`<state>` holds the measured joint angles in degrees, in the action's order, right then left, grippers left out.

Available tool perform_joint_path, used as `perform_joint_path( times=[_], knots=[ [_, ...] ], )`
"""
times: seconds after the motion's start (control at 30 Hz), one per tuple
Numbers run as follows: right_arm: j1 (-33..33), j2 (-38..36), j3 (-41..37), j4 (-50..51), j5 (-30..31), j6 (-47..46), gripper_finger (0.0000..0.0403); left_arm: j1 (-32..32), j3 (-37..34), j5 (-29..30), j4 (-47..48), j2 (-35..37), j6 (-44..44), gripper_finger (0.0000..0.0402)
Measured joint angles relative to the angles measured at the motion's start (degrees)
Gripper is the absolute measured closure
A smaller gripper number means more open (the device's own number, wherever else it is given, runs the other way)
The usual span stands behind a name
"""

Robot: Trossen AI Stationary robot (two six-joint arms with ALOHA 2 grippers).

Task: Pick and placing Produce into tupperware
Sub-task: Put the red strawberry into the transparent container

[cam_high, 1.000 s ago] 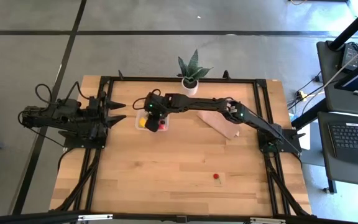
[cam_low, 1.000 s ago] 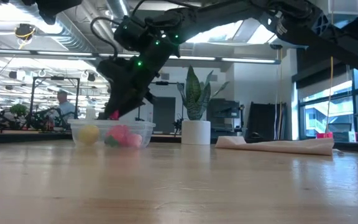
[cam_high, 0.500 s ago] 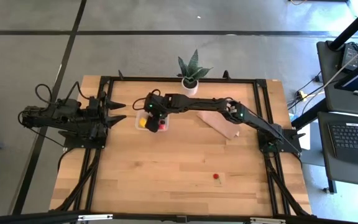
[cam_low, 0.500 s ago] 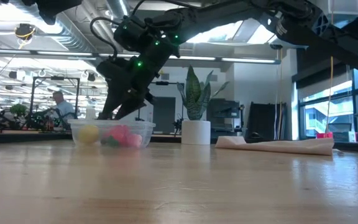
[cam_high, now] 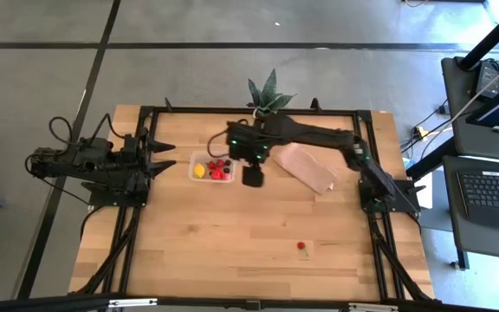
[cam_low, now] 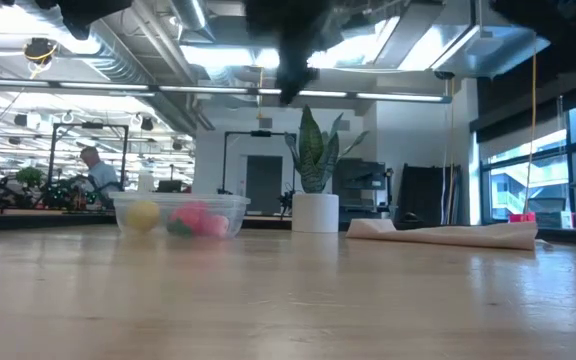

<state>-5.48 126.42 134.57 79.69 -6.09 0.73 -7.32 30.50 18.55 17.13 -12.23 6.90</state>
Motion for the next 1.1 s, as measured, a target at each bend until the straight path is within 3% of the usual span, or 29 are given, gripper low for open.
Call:
perform_joint_path(
  times=[0.13,0.27,0.5,0.63,0.83,1.1],
  knots=[
    [4.6,-5.2,0.1,5.1,1.0,-1.2,0.0164,0.0,0.0,0.0,0.1,0.0,0.0,0.0172],
    [10.5,-7.4,0.0,10.5,6.8,-6.0,0.0164,0.0,0.0,0.0,0.4,0.0,0.0,0.0172],
    [21.8,-9.3,-4.5,10.1,12.6,-13.0,0.0164,0.0,0.0,0.0,0.5,0.0,0.0,0.0172],
    [26.0,-10.2,-12.3,10.2,14.3,-19.2,0.0164,0.0,0.0,0.0,1.1,0.0,0.0,0.0172],
    [31.0,-12.9,-30.1,6.5,14.2,-36.5,0.0164,0.0,0.0,0.0,1.8,0.0,0.0,0.0172],
    [36.2,-19.2,-49.6,-16.7,10.4,-55.5,0.0177,0.0,0.0,0.0,1.8,0.0,0.0,0.0172]
  ],
)
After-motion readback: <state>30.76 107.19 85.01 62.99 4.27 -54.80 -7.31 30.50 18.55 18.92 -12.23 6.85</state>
